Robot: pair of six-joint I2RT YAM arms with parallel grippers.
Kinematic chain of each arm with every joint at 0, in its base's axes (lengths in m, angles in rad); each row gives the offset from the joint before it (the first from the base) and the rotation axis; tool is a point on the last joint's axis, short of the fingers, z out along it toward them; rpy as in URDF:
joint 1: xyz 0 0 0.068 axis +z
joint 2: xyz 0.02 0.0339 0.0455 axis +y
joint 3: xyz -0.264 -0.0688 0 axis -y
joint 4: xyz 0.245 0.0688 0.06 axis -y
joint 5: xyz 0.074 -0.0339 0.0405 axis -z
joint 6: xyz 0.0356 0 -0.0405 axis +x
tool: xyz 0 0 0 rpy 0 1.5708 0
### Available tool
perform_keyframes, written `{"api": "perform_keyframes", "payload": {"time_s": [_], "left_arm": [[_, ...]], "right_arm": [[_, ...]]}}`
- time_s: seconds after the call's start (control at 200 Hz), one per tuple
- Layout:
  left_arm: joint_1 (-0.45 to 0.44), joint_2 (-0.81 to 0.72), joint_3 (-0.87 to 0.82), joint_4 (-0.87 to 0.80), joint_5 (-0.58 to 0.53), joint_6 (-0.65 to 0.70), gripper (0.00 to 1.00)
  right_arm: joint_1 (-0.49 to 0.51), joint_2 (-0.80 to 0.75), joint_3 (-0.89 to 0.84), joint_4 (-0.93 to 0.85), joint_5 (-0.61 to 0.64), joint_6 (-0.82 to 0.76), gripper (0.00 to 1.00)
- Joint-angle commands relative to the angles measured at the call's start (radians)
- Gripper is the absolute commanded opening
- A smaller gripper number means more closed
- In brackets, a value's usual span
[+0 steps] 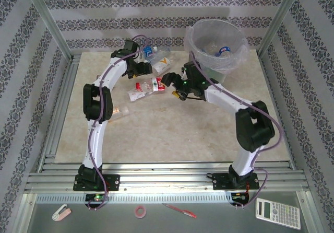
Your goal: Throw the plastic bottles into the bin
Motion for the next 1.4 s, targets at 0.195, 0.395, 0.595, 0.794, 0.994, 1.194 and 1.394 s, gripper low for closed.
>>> {"api": "perform_keyframes", "payload": {"time_s": [0.195,0.395,0.595,0.794,0.994,1.194,1.394], "left_arm": [[0.012,0.007,-0.041,-0.077,0.004,0.025,0.69],[0.008,-0.044,-0.185,-0.044,0.038,0.039,0.63],[0.003,-0.145,-0.373,0.041,0.041,0.018,0.62],[0.003,-0.206,-0.451,0.081,0.029,0.000,0.63],[0.002,-0.204,-0.435,0.079,0.022,-0.007,0.66],[0.003,-0.233,-0.367,0.072,0.019,-0.031,0.78],[0.007,-0.262,-0.229,-0.014,-0.012,-0.036,0.90]], "right_arm": [[0.012,0.213,0.065,0.241,0.064,0.180,0.86],[0.015,0.312,0.129,0.285,0.077,0.219,0.83],[0.023,0.338,0.139,0.300,0.080,0.249,0.72],[0.040,0.299,0.121,0.207,0.043,0.165,0.68],[0.052,0.206,-0.016,0.163,-0.010,0.047,0.69],[0.055,0.098,-0.090,0.056,0.014,-0.094,0.78],[0.097,0.053,-0.070,-0.023,-0.026,-0.176,0.86]]}}
